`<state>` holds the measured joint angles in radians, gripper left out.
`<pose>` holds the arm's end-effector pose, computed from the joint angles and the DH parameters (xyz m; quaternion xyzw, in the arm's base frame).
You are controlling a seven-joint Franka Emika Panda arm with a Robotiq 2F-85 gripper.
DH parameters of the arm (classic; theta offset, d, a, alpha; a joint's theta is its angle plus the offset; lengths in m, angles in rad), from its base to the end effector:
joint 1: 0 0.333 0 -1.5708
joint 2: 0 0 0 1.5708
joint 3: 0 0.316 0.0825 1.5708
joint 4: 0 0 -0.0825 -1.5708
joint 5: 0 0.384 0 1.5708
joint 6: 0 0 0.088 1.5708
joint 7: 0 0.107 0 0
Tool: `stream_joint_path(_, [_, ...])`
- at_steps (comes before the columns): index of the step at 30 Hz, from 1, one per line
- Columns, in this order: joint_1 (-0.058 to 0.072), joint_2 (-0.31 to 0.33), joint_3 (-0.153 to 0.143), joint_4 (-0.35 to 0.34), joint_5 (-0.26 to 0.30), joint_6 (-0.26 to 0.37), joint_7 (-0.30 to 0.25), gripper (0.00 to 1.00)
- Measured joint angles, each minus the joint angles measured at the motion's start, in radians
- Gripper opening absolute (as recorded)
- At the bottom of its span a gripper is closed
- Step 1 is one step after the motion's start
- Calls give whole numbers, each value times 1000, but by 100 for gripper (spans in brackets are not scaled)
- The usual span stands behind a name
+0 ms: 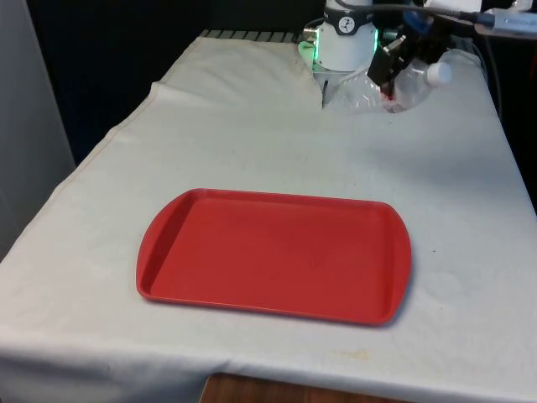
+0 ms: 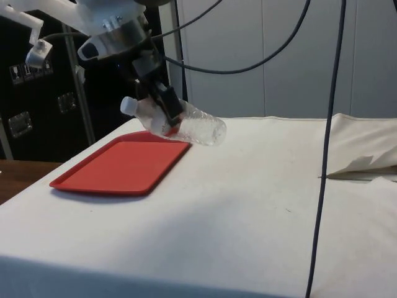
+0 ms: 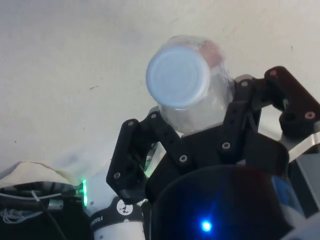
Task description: Place the bottle upright on the tray.
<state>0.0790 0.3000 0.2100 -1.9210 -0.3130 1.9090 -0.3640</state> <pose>0.5642 0.1400 0.3199 0.9050 0.3842 -0.1525 0.1010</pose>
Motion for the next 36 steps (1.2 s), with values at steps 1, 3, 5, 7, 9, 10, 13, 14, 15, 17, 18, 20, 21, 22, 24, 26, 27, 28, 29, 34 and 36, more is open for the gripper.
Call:
stream_joint_path(1, [0, -3, -1, -1, 3, 2, -1, 0])
stream_joint_path(3, [0, -5, -2, -2, 6, 3, -3, 0])
stream_joint_path(5, [0, -11, -5, -4, 13, 8, -6, 0])
stream_joint_path(7, [0, -21, -9, -9, 22, 16, -10, 0])
stream_joint_path(9, [0, -29, -11, -13, 31, 20, -13, 0])
stream_joint_path(10, [0, -29, -11, -13, 31, 20, -13, 0])
stream_joint_path(13, [0, -44, -15, -23, 42, 35, -17, 0])
stream_joint_path(14, [0, -47, -16, -25, 45, 37, -17, 0])
stream_joint_path(15, [0, -50, -17, -26, 49, 39, -19, 0])
stream_joint_path(17, [0, -56, -20, -28, 56, 41, -23, 0])
stream_joint_path(18, [0, -59, -21, -29, 59, 43, -24, 0])
stream_joint_path(20, [0, -63, -22, -30, 63, 45, -26, 0])
stream_joint_path(21, [0, -66, -23, -32, 66, 47, -27, 0])
stream_joint_path(22, [0, -72, -25, -35, 74, 52, -31, 0])
stream_joint_path(24, [0, -80, -27, -39, 80, 56, -33, 0])
stream_joint_path(26, [0, -88, -29, -44, 87, 61, -35, 0])
stream_joint_path(27, [0, -88, -29, -44, 87, 61, -35, 0])
stream_joint_path(28, [0, -88, -29, -44, 87, 61, -35, 0])
stream_joint_path(29, [0, -95, -32, -47, 94, 65, -39, 0])
stream_joint_path(34, [0, -114, -39, -54, 115, 78, -48, 0])
stream_joint_path(36, [0, -114, -39, -54, 115, 78, -48, 0])
